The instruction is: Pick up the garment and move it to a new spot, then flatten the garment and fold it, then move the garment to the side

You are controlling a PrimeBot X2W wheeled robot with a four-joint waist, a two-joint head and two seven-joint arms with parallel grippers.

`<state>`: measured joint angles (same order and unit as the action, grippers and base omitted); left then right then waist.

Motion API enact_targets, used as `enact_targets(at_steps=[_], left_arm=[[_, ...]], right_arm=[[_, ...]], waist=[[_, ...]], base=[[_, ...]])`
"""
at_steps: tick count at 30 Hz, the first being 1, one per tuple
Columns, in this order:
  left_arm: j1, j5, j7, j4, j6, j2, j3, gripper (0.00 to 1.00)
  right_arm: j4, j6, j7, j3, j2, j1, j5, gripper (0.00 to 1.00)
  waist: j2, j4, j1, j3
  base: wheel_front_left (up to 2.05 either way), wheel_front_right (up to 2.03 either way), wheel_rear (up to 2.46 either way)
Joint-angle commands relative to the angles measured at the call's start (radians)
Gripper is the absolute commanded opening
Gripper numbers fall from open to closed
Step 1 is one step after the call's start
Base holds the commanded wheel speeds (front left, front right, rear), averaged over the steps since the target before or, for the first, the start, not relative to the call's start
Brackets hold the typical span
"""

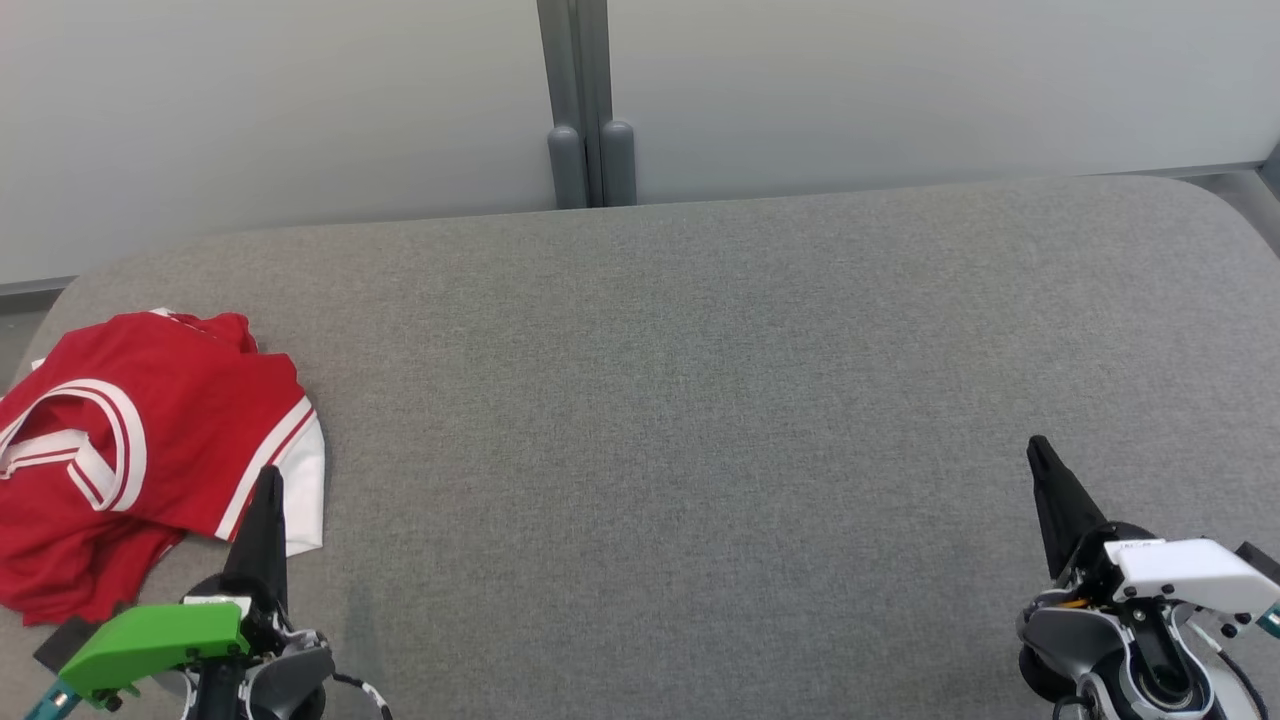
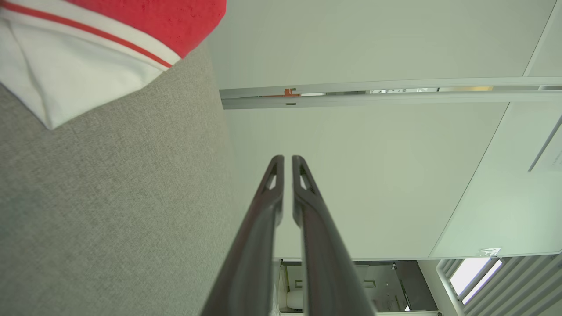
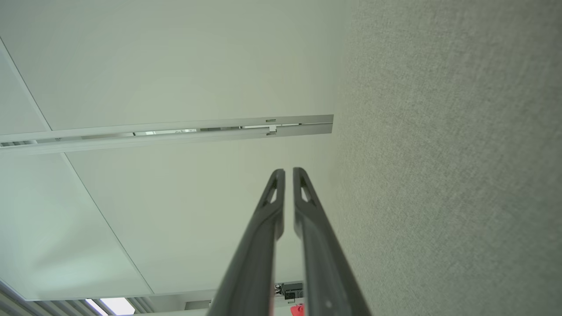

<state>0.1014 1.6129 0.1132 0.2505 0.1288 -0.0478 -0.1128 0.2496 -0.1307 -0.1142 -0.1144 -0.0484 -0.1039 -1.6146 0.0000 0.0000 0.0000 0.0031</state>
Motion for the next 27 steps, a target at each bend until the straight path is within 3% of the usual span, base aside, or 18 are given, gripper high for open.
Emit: enact_targets(at_steps=[1,12,27], left_arm=[[-0.006,0.000,0.000,0.008,0.000,0.002,0.001,1.00],[-0.032,-0.051,-0.044,-0.001,0.000,0.005,0.018,1.00],[-0.027,-0.337,-0.111,-0.068,-0.017,0.003,0.028,1.00]], right_arm=[[0.007,0.000,0.000,0.000,0.002,0.005,0.000,1.00],[0.000,0.000,0.044,0.021,0.007,0.037,0.041,1.00],[-0.068,0.000,0.111,0.037,0.005,0.052,0.278,1.00]], waist=[[0.0000,0.000,0.0000,0.000],[0.0000,0.000,0.0000,0.001],[0.0000,-0.003,0.0000,0.002]], base=[[0.00,0.00,0.00],[0.00,0.00,0.00],[0.00,0.00,0.00]])
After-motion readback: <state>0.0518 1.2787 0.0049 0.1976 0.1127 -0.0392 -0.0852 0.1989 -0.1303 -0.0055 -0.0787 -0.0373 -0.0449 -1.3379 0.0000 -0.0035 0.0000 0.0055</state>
